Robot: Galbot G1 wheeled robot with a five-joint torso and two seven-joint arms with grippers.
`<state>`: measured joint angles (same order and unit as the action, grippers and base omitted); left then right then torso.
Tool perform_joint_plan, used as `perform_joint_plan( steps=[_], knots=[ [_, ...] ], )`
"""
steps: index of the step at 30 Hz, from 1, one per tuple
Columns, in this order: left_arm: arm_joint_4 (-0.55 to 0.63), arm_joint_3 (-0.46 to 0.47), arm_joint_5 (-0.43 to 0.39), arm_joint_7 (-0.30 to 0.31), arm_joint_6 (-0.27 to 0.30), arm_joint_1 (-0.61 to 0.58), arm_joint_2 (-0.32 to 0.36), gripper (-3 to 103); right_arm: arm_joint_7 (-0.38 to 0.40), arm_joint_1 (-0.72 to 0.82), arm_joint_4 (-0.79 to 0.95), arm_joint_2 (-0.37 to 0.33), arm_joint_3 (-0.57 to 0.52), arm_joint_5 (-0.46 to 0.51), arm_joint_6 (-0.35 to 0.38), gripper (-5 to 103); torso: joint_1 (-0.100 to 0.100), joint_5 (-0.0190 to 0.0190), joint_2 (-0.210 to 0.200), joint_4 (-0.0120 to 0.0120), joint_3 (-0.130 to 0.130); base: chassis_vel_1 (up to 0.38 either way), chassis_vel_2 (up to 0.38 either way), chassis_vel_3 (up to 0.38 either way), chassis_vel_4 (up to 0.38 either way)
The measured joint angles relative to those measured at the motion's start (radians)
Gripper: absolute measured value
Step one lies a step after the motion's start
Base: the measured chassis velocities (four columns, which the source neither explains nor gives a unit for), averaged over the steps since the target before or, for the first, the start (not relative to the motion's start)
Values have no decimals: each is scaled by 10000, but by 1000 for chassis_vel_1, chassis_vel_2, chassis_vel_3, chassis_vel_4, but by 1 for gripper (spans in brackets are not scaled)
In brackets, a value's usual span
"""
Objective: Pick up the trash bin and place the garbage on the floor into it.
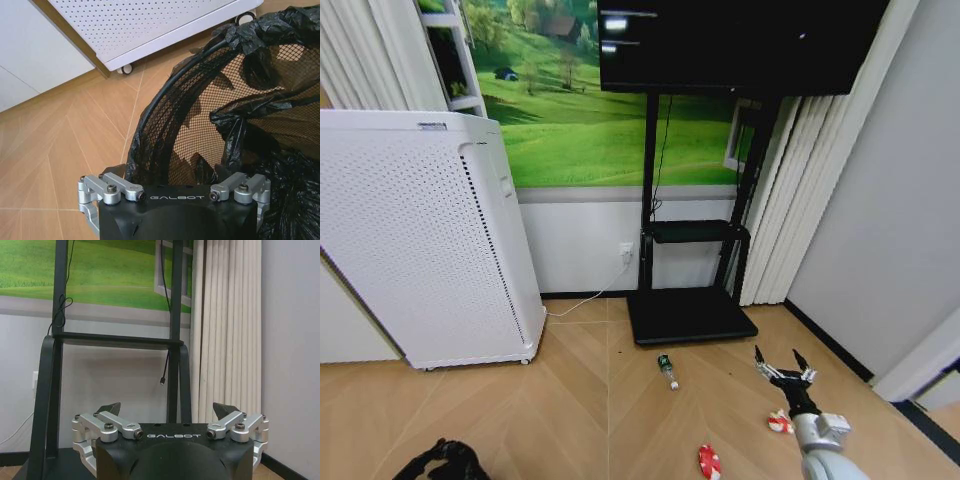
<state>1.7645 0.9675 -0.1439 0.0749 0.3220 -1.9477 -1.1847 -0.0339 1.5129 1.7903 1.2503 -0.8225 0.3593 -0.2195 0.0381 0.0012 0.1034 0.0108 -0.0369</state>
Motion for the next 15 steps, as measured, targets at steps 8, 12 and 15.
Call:
perform_joint_plan(
  steps=[8, 12, 15],
  knots=[
    [-93, -51, 275, -387, -377, 88, -71, 81, 1, 6, -3, 5, 0, -15, 0, 100, -1, 2, 3, 3, 2, 0, 0, 0, 0],
    [-105, -51, 308, -501, -452, 118, -74, 70, 13, -23, -27, 3, -2, -16, 0, 100, -1, 0, 3, 3, 1, 0, 0, 0, 0],
    [-105, -71, 310, -508, -488, 131, -90, 62, 23, -50, -41, 3, 7, -20, -1, 100, -1, -1, 3, 3, 0, 0, 0, 0, 0]
  ],
)
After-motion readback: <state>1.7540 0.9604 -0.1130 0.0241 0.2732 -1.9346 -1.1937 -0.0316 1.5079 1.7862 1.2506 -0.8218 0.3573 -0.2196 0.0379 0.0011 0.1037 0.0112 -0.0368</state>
